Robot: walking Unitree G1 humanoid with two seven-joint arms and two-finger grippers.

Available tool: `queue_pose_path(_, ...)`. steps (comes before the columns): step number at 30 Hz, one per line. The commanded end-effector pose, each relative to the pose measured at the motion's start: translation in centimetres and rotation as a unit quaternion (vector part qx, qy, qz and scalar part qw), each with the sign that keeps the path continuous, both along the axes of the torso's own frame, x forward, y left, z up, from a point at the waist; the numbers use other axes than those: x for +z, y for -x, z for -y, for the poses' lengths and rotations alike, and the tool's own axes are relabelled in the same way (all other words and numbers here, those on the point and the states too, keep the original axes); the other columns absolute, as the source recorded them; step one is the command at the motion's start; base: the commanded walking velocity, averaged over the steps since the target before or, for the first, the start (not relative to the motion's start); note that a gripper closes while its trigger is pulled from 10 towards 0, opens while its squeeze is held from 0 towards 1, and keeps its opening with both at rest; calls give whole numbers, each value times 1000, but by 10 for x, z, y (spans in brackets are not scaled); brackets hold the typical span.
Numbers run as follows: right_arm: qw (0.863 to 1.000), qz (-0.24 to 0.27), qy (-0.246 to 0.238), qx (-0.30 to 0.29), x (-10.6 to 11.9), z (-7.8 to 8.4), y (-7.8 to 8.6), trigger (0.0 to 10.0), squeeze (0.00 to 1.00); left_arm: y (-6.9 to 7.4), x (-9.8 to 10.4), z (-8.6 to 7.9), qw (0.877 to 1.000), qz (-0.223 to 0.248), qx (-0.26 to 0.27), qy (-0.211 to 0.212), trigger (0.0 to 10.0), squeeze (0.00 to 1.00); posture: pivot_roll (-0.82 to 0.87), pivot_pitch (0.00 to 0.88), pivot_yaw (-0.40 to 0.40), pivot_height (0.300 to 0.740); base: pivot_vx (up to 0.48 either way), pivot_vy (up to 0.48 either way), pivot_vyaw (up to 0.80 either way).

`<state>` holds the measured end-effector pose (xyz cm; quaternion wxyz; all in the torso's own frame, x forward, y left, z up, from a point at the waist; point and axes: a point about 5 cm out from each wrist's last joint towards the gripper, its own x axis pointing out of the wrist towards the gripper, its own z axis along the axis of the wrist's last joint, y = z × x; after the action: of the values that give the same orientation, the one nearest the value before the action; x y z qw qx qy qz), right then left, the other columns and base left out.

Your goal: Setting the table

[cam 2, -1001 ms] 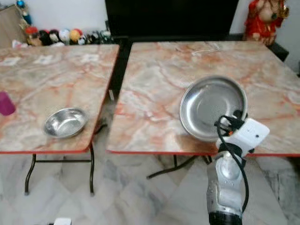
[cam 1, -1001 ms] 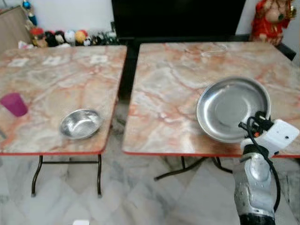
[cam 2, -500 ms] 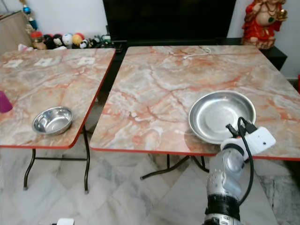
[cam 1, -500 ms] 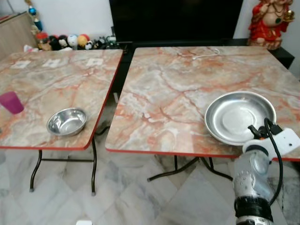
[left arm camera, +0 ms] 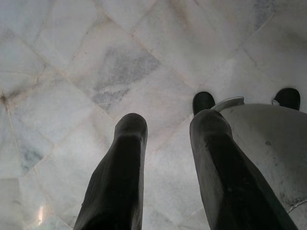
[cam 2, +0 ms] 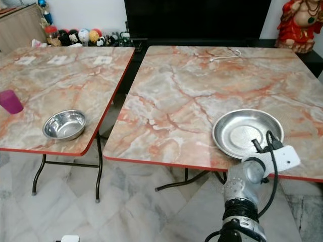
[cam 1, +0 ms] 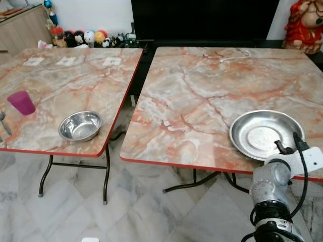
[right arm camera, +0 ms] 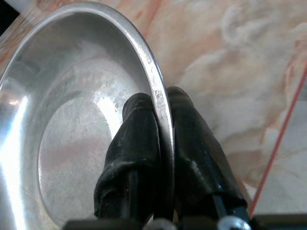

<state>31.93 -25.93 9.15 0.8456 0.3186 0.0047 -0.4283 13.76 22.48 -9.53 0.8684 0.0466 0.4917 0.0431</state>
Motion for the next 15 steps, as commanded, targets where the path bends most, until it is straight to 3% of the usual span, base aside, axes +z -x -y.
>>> queue_pose_path(1, 1000, 0, -2, -7, 1, 0, -2, 10000, 0, 3, 0, -4, 1000, -6, 1, -8, 10000, 0, -87, 0, 38, 740, 0, 0, 0)
queue_pose_path(4, 1000, -2, -4, -15, 0, 1, -2, 10000, 0, 3, 0, -4, 1000, -6, 0, -9, 10000, 0, -88, 0, 39, 740, 0, 0, 0)
queue_pose_path(5, 1000, -2, -8, -15, -1, 0, -2, 10000, 471, 3, 0, -4, 1000, -7, 0, -9, 10000, 0, -85, 0, 39, 740, 0, 0, 0)
queue_pose_path(7, 1000, -2, -9, -15, -1, 0, -3, 10000, 471, 3, 0, -4, 1000, -7, 0, -9, 10000, 0, -84, 0, 39, 740, 0, 0, 0)
queue_pose_path(8, 1000, -1, -12, -16, -2, 0, -3, 10000, 969, 3, 0, -4, 1000, -6, 0, -9, 10000, 0, -83, 0, 39, 740, 0, 0, 0)
queue_pose_path(14, 1000, -1, -10, -29, -1, 0, -2, 10000, 914, 3, 0, -4, 1000, -6, 2, -10, 10000, 0, -81, 0, 39, 740, 0, 0, 0)
queue_pose_path(15, 999, -3, -3, -34, 0, 2, -1, 10000, 467, 3, 0, -4, 1000, -6, 2, -10, 10000, 0, -81, 0, 39, 740, 0, 0, 0)
